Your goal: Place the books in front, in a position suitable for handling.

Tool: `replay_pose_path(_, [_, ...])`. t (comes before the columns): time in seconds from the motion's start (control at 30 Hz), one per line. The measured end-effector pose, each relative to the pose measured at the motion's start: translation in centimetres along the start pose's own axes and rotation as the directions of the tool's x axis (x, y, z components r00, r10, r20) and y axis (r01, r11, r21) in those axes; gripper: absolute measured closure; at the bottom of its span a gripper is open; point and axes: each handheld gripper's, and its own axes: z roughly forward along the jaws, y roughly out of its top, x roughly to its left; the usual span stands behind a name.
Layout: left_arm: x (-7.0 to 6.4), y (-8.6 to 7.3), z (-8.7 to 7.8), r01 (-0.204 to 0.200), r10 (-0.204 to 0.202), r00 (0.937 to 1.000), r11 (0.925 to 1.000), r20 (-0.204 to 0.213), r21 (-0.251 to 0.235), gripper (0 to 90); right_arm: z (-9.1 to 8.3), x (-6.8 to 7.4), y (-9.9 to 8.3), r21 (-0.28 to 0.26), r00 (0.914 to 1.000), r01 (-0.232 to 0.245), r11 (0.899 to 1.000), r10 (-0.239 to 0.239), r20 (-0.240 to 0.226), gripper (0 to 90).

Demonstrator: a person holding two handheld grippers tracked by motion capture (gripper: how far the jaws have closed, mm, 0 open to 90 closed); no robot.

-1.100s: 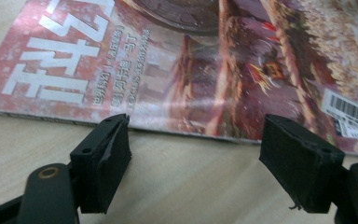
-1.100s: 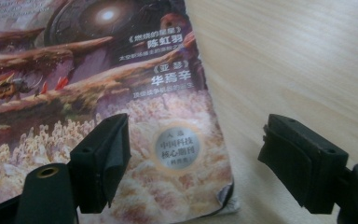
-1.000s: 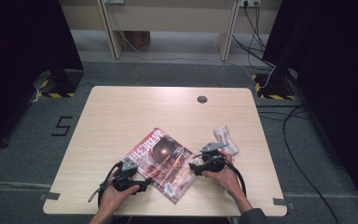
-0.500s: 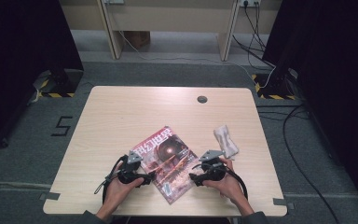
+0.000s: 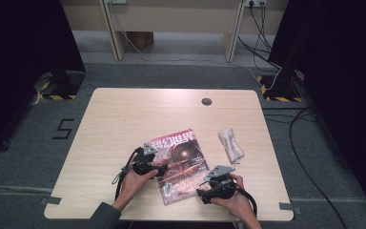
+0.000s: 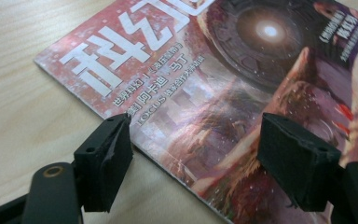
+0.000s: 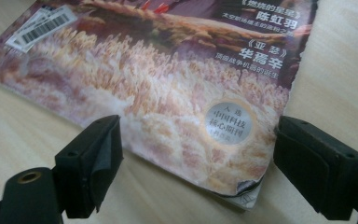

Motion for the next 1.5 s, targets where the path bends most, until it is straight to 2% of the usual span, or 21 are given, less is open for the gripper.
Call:
replay_pose_path(0.13, [0.2, 0.0, 0.1, -0.001, 0.001, 0.9997, 1.0, 0.023, -0.006, 25.2, -0.1, 0.3, -0.3, 0.009, 1.0, 0.007, 1.0, -0.007, 0.002, 17.9])
replay_pose_path(0.2, [0.4, -0.3, -0.2, 0.02, -0.02, 0.999, 0.9998, 0.039, 0.001, 26.1, -0.2, 0.1, -0.3, -0.003, 0.9999, -0.009, 1.0, 0.009, -0.009, 19.4])
replay_pose_path(0.27, [0.4, -0.7, -0.8, 0.036, -0.036, 0.9988, 0.9993, 0.033, 0.011, 26.4, -0.3, -0.1, -0.3, -0.016, 0.9995, -0.029, 0.999, 0.028, -0.013, 20.7])
replay_pose_path(0.4, [-0.5, -2.1, -2.3, 0.016, -0.018, 0.9978, 0.9995, 0.064, 0.026, 28.2, -0.1, -0.2, -0.4, -0.008, 0.9988, -0.045, 0.999, 0.045, -0.018, 19.8])
replay_pose_path(0.53, [-1.4, -2.6, -2.8, -0.002, 0.0, 0.9966, 0.9997, 0.083, 0.026, 31.9, -0.1, 0.0, -0.4, -0.007, 0.9994, -0.032, 0.999, 0.032, -0.009, 18.8])
replay_pose_path(0.6, [-1.6, -2.5, -2.5, -0.011, 0.009, 0.9961, 0.9997, 0.088, 0.021, 33.0, -0.1, 0.2, -0.5, -0.007, 0.9998, -0.019, 1.0, 0.019, -0.002, 18.6])
replay_pose_path(0.67, [-1.7, -2.4, -2.3, -0.002, 0.001, 0.9961, 0.9999, 0.088, 0.014, 35.0, -0.2, 0.5, -0.6, -0.003, 0.9997, -0.023, 1.0, 0.023, -0.012, 18.4])
replay_pose_path(0.8, [-1.7, -1.9, -1.9, -0.011, 0.01, 0.9963, 0.9999, 0.086, 0.013, 33.7, -0.4, 1.2, -0.8, 0.001, 0.9999, -0.001, 1.0, 0.001, -0.011, 17.7])
replay_pose_path(1.0, [-1.5, -1.2, -1.0, -0.014, 0.014, 0.9964, 0.9999, 0.083, 0.004, 33.9, -0.7, 1.9, -1.1, -0.001, 0.9998, -0.004, 1.0, 0.004, -0.021, 17.5])
replay_pose_path(1.17, [-1.5, -0.5, -0.3, -0.019, 0.019, 0.9967, 0.9998, 0.079, 0.001, 33.9, -0.8, 1.8, -1.4, -0.003, 0.9997, -0.013, 1.0, 0.013, -0.019, 17.9])
replay_pose_path(1.37, [-1.6, 0.1, 0.4, -0.014, 0.015, 0.9971, 0.9999, 0.074, -0.008, 33.9, -0.5, 1.5, -1.5, -0.009, 0.9997, -0.002, 1.0, 0.002, 0.026, 22.2])
replay_pose_path(1.5, [-1.5, 0.4, 0.8, -0.008, 0.009, 0.9975, 0.9998, 0.07, -0.018, 33.6, -0.5, 0.9, -1.4, -0.018, 0.9992, -0.024, 1.0, 0.024, 0.033, 25.9])
